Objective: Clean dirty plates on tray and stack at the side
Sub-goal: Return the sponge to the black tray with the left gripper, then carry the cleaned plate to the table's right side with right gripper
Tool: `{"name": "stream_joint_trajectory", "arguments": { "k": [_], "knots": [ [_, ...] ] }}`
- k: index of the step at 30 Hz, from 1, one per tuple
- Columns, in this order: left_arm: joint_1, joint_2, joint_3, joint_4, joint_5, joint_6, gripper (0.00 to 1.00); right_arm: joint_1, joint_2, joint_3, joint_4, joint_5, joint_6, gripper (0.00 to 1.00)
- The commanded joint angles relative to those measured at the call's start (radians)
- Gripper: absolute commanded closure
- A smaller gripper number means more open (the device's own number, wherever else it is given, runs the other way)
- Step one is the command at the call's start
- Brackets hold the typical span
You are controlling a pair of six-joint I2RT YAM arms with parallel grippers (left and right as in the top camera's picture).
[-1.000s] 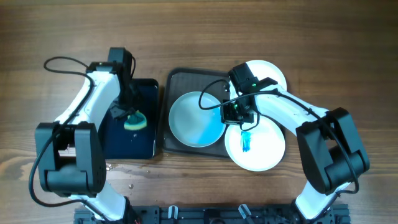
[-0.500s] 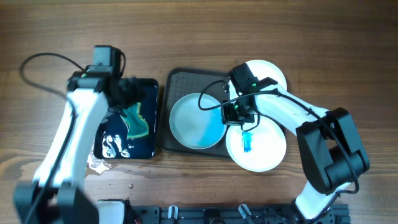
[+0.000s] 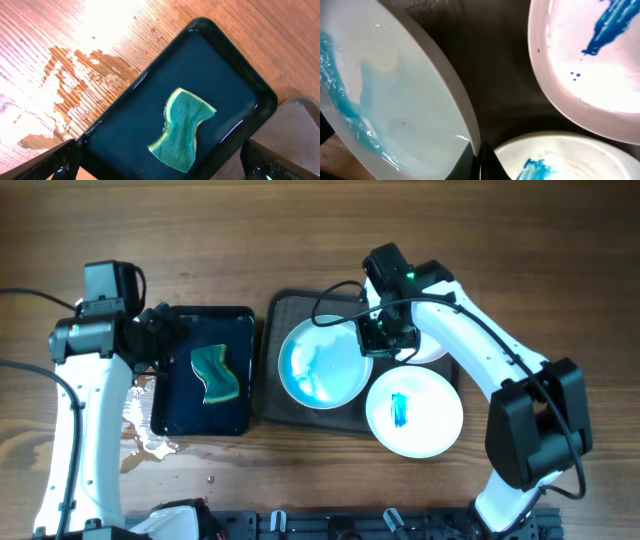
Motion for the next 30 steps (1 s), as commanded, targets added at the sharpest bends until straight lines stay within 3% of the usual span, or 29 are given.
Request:
{"name": "stream_joint_trajectory", "arguments": {
  "k": [1,11,18,25,30],
  "knots": [
    [0.064,0.007,0.002,0.008,-0.006,-0.032,0.0,0.029,0.002,0.082,-0.051,0.01,-0.039,0.95],
    [0.106,0.023,0.002,0.008,0.002,-0.035,0.0,0.216,0.002,0.246,-0.048,0.062,-0.021,0.95],
    [0.19,0.056,0.002,0.009,0.03,-0.035,0.0,0.266,0.01,0.306,0.142,0.062,0.036,0.95],
    [0.288,0.103,0.002,-0.007,0.095,-0.035,0.0,0.322,0.193,0.489,0.134,0.068,0.036,0.95],
    [0.297,0.103,0.002,-0.013,0.095,-0.035,0.0,0.394,0.265,0.649,0.111,0.251,0.035,0.95]
  ]
}}
